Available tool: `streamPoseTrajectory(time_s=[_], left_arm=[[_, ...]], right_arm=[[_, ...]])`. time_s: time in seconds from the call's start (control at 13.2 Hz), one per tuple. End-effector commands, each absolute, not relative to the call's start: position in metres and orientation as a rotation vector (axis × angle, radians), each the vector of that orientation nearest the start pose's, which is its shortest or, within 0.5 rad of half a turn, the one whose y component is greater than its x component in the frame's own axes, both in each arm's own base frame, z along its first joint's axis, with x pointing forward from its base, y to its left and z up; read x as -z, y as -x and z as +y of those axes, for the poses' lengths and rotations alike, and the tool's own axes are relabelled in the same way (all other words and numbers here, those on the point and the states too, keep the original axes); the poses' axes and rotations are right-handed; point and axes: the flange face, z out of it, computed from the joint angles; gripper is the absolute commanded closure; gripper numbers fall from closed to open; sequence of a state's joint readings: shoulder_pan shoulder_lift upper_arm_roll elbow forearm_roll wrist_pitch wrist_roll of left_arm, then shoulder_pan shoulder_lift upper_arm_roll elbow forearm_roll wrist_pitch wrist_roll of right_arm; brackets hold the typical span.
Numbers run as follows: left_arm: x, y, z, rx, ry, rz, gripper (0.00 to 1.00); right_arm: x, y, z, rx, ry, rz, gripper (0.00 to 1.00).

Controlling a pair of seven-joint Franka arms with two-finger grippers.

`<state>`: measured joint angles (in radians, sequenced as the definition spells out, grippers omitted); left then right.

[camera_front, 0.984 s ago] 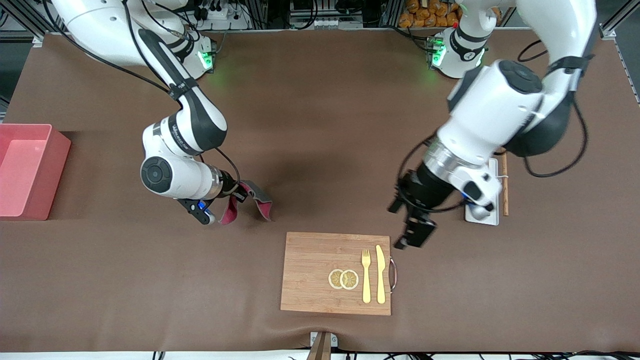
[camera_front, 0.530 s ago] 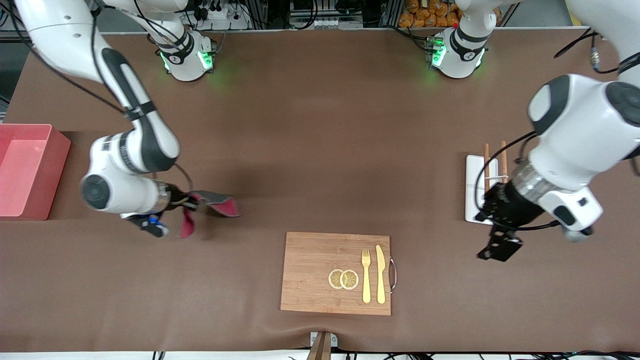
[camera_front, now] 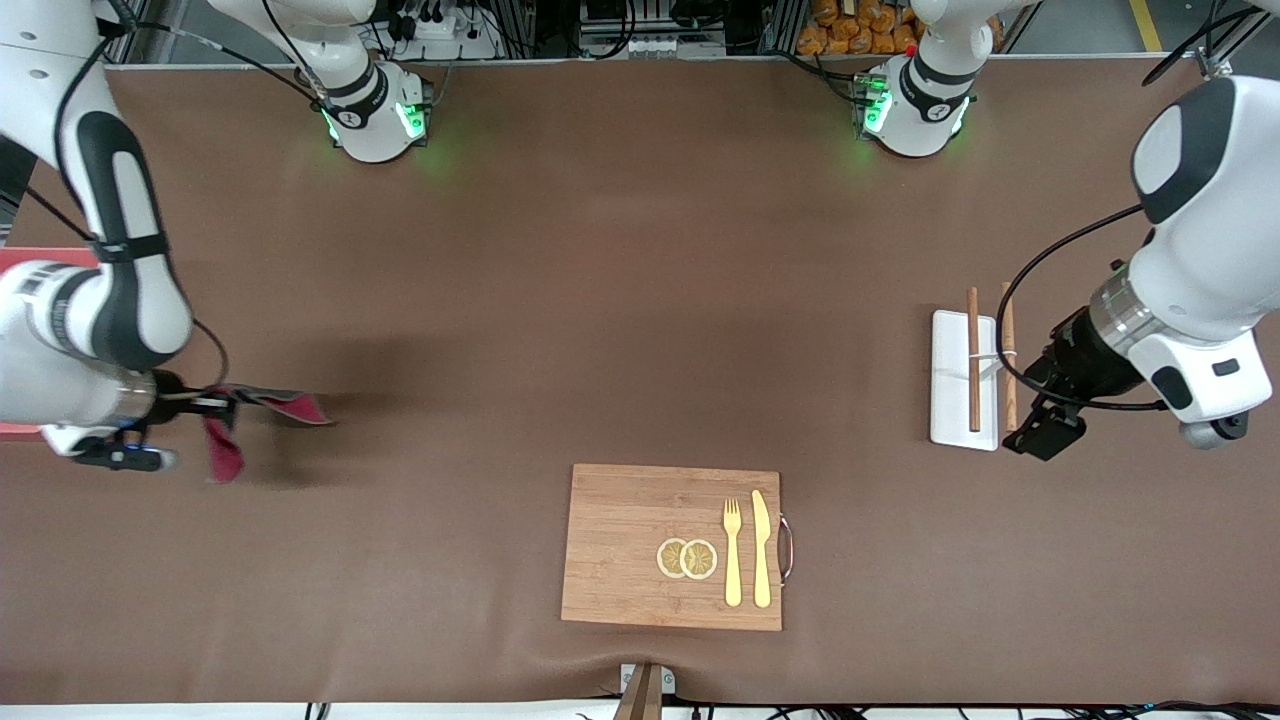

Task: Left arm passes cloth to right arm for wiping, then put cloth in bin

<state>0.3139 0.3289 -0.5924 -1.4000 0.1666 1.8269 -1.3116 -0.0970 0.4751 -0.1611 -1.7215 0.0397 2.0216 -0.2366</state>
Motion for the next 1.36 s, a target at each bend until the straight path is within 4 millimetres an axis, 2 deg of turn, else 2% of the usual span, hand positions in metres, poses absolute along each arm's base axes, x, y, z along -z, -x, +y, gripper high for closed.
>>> streamPoseTrajectory(time_s=[0.0, 0.08, 0.15, 0.3, 0.45, 0.61, 0.76, 0.91, 1.14, 1.29], left_arm=[[-0.562, -0.632, -0.095, 0.112, 2.837, -1.505, 0.00], [-0.560, -0.625, -0.089, 0.097, 2.862, -1.423, 0.00], [-0.563, -0.615, -0.077, 0.090, 2.889, -1.357, 0.00], [-0.569, -0.599, -0.055, 0.091, 2.962, -1.180, 0.00], [-0.579, -0.590, -0.035, 0.081, 3.027, -1.002, 0.00], [-0.590, -0.581, -0.024, 0.075, 3.080, -0.779, 0.00], [-0.599, -0.570, -0.020, 0.039, 3.122, -0.531, 0.00], [-0.603, -0.562, -0.020, -0.012, 3.140, -0.302, 0.00], [-0.609, -0.550, -0.041, -0.064, 3.137, 0.035, 0.00], [-0.619, -0.543, -0.043, -0.053, 3.135, 0.151, 0.00]], right_arm=[[-0.340, -0.634, -0.197, -0.230, 3.213, -0.189, 1.00], [-0.346, -0.633, -0.207, -0.227, 3.230, -0.239, 1.00], [-0.343, -0.632, -0.212, -0.250, 3.232, -0.336, 1.00], [-0.320, -0.633, -0.215, -0.284, 3.224, -0.413, 1.00], [-0.305, -0.635, -0.209, -0.299, 3.216, -0.408, 1.00], [-0.288, -0.640, -0.185, -0.319, 3.192, -0.398, 1.00], [-0.278, -0.643, -0.135, -0.362, 3.173, -0.259, 1.00], [-0.273, -0.647, -0.077, -0.408, 3.159, -0.129, 1.00], [-0.267, -0.647, 0.014, -0.433, 3.070, 0.083, 1.00], [-0.269, -0.644, 0.081, -0.441, 3.012, 0.244, 1.00]])
